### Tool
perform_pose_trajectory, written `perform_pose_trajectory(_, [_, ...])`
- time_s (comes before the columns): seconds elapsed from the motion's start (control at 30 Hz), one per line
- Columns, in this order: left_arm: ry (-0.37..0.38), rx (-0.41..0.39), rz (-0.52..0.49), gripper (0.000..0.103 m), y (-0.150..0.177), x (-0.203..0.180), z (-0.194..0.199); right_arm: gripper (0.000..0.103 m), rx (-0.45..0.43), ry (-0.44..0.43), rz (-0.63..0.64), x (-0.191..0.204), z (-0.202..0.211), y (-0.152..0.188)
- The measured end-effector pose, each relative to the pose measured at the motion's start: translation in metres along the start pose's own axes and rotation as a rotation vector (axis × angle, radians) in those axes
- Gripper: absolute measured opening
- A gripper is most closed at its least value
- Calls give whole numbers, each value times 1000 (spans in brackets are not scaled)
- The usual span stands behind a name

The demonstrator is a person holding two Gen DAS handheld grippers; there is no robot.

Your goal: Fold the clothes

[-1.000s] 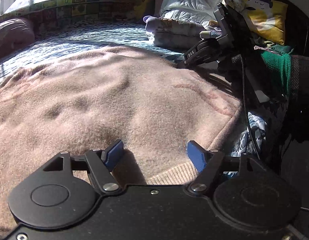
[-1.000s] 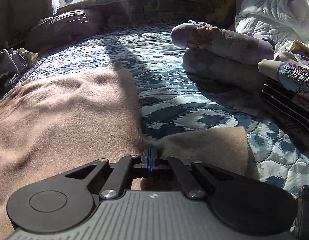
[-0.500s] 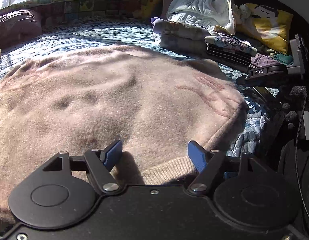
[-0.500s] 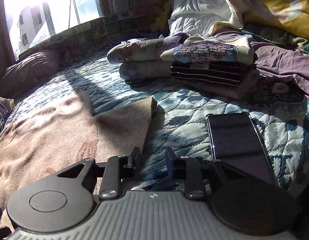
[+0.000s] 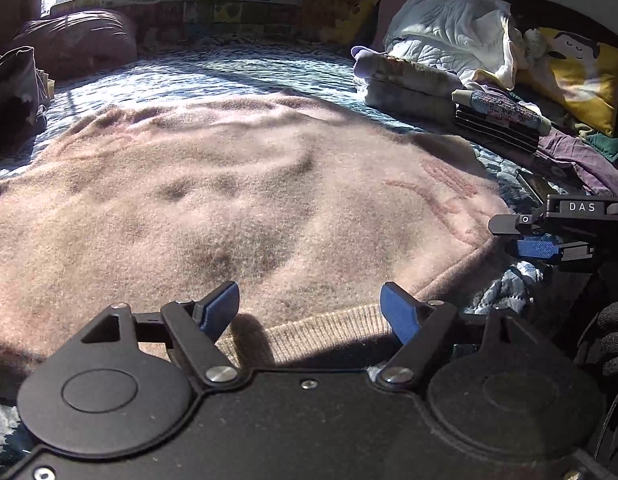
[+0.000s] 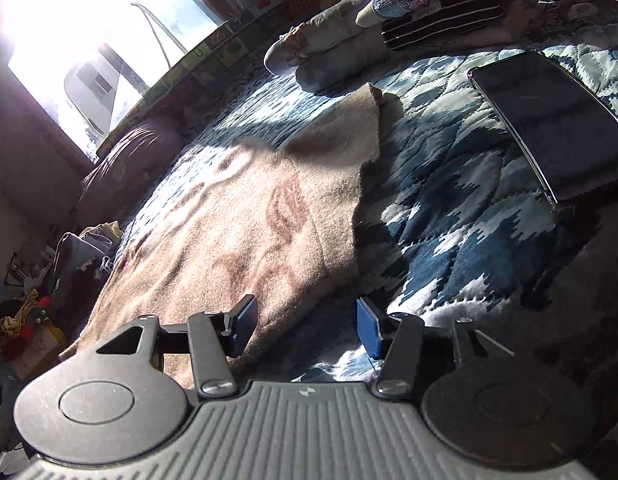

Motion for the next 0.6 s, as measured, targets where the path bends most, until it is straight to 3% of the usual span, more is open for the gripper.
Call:
perform_pose_trajectory(0.07, [-8, -4, 8, 78, 0, 1, 1, 54, -20, -53, -142, -12, -3, -1])
perform_pose_trajectory(0.13, [-14, -15, 9, 78, -2, 0, 1, 53, -37, -76, -205, -18, -6, -2])
perform_pose_trajectory(0.27, [-3, -29, 26, 78, -12, -6, 1, 53, -76, -53, -162, -11, -17, -11])
perform_pose_trajectory(0.4, [29, 11, 82, 78, -30, -9, -11, 52, -104, -49, -132, -8, -26, -19])
perform_pose_trajectory(0.43, [37, 18, 104, 78, -38, -11, -16, 44, -103, -42, -115, -7, -27, -21])
perform_pose_trajectory(0.47, [40, 24, 110, 78, -45, -13, -21, 30, -100, -29, -89, -7, -27, -22])
perform_pose_trajectory(0.5, [39, 31, 102, 78, -52, -17, -27, 25, -96, -17, -62, -7, -28, -24])
perform_pose_trajectory(0.6, [24, 46, 40, 78, -78, -35, -51, 23, -100, 16, 11, -3, -26, -26])
Point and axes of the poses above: each gripper's, at about its wrist camera, not at the fingertips, and z roughly against the way its jaws point, x to its left, y to its underside, the point moved 7 cm from there along -z, roughly the way its jaws point, and after that the axes turned 13 degrees about z, right-handed, at the moved point
